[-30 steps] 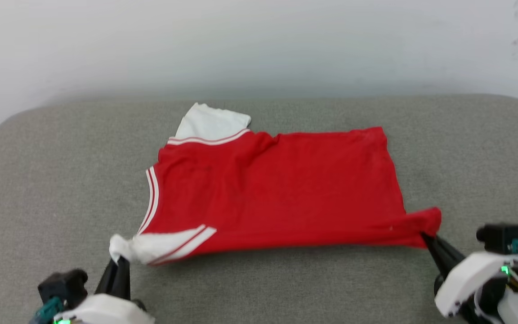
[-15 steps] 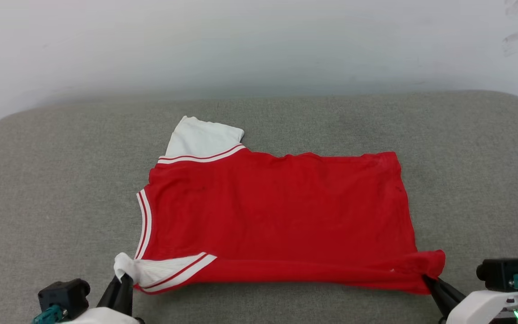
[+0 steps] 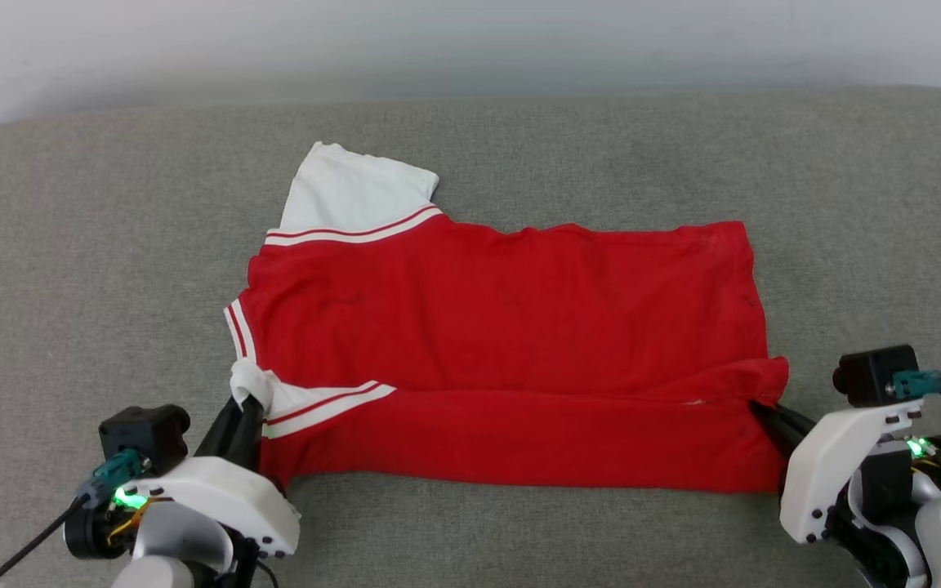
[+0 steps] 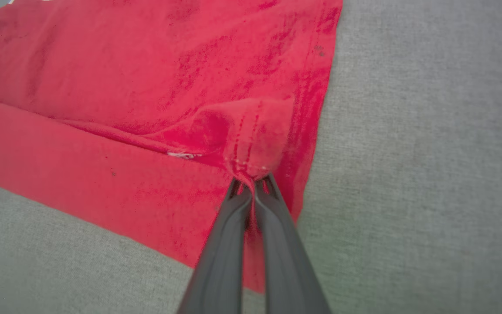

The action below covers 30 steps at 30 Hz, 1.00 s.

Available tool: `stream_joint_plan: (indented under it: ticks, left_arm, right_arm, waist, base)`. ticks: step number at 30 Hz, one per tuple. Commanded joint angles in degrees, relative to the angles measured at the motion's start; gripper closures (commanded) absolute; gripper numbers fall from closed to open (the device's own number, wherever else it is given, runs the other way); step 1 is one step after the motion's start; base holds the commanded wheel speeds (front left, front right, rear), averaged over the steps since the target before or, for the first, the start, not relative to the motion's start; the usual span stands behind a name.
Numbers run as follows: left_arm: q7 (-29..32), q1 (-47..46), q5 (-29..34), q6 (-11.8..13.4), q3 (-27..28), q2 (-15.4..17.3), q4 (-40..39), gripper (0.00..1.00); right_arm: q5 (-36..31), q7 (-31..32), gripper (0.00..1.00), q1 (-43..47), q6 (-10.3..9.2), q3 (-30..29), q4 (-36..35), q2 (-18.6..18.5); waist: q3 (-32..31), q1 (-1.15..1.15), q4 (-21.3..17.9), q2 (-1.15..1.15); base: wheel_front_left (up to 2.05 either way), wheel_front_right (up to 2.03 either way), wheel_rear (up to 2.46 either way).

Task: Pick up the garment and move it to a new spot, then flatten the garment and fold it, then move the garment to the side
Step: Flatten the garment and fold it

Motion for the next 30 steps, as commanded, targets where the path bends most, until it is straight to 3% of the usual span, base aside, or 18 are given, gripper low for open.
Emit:
stream_joint_plan:
  ticks: [1, 10, 11, 12, 13, 14, 15, 22, 30]
  left_arm:
    - [-1.0, -2.7, 0.4, -0.7, 0.0, -0.1, 1.8, 1.00]
    - [-2.1, -8.3, -0.7, -3.0, -0.7, -1.2, 10.2, 1.00]
    - [-1.9, -8.8, -1.2, -3.5, -0.9, -1.3, 11.5, 1.00]
    - [-1.8, -9.3, -1.6, -4.0, -0.9, -1.4, 12.7, 0.89]
    - [-1.7, -9.9, -2.0, -4.4, -0.9, -1.5, 14.0, 0.56]
    - [-1.6, -10.3, -2.5, -4.7, -0.9, -1.7, 15.2, 0.05]
    - [-1.6, -10.7, -2.8, -5.1, -0.9, -2.0, 16.2, 0.00]
    - [-2.2, -10.6, -5.1, -5.3, 0.9, -1.8, 19.9, 0.00]
    - [1.3, -5.9, -7.0, -3.5, 3.7, 2.1, 15.4, 0.00]
  right_arm:
    - [0.9, -0.9, 1.00, -2.5, -0.05, 0.9, 2.0, -0.7]
    - [2.1, -4.0, 1.00, -8.6, -0.05, 4.3, 9.6, -2.2]
    - [2.3, -4.5, 0.89, -8.8, -0.05, 4.6, 10.7, -2.3]
    - [2.4, -5.2, 0.71, -9.0, -0.05, 5.0, 11.7, -2.4]
    - [2.4, -5.9, 0.18, -9.3, -0.05, 5.4, 12.6, -2.5]
    - [2.9, -6.6, 0.00, -9.3, -0.05, 5.7, 13.4, -2.4]
    - [3.0, -7.4, 0.00, -9.3, -0.06, 6.1, 14.1, -2.5]
    - [5.0, -15.7, 0.00, -6.3, -0.05, 6.3, 13.9, -3.5]
    - [3.2, -26.9, 0.00, -0.1, -0.05, 2.1, 7.0, -2.4]
  waist:
    - [1.9, 0.00, 0.3, 0.00]
    - [4.5, 0.00, 0.4, 0.00]
    - [4.6, 0.00, 0.4, 0.00]
    - [4.7, 0.00, 0.4, 0.00]
    - [4.8, 0.00, 0.5, 0.00]
    - [4.8, 0.00, 0.5, 0.00]
    - [4.7, 0.00, 0.5, 0.00]
    - [1.8, 0.00, 0.6, 0.00]
    - [-3.1, 0.00, -0.1, 0.00]
  base:
    - [0.00, 0.00, 0.00]
    - [0.00, 0.00, 0.00]
    - [0.00, 0.00, 0.00]
    - [0.00, 0.00, 0.00]
    - [0.00, 0.00, 0.00]
    - [0.00, 0.00, 0.00]
    - [0.00, 0.00, 0.00]
    - [0.00, 0.00, 0.00]
    - [0.00, 0.00, 0.00]
